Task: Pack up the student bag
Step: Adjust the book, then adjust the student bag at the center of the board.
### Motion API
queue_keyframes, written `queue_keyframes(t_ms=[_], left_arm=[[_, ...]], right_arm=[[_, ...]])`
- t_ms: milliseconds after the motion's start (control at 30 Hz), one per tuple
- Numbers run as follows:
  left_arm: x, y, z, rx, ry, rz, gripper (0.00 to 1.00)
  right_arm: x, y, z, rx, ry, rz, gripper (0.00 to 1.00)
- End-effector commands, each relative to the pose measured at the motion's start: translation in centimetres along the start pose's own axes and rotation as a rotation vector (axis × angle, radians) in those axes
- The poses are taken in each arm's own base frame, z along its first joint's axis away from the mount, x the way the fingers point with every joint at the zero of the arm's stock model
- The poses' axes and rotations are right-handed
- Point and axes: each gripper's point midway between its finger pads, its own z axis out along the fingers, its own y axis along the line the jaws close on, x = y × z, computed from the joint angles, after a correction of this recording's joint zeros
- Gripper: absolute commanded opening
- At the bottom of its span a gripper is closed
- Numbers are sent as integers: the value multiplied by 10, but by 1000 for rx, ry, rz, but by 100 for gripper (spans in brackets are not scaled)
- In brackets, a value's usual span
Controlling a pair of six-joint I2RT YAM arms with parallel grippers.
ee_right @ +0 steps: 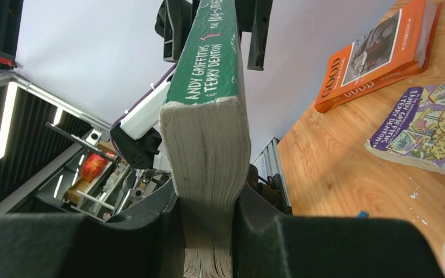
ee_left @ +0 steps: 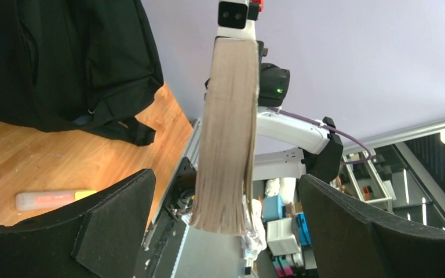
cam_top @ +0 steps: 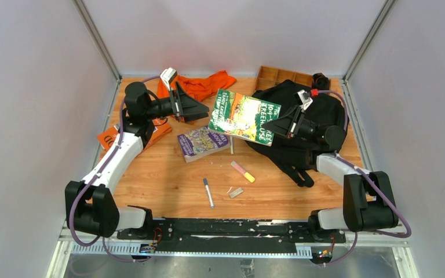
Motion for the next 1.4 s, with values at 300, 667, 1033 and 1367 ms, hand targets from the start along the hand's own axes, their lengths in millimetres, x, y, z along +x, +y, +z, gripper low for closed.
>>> queue_keyframes(t_ms=[300, 667, 1033, 1367], left_arm=[[19, -7, 17, 61, 101, 55, 98], [3, -12, 9, 34, 19, 37, 0], [-27, 100, -75, -484, -200, -122, 0], [-14, 106, -83, -548, -170, -99, 0]], right_arm=[[12, 48, 26, -153, 92, -132, 0], [15, -1, 31, -22, 126, -29, 32], [-15, -104, -57, 1145, 169, -420, 74], [-13, -163, -38, 1316, 313, -419, 71]])
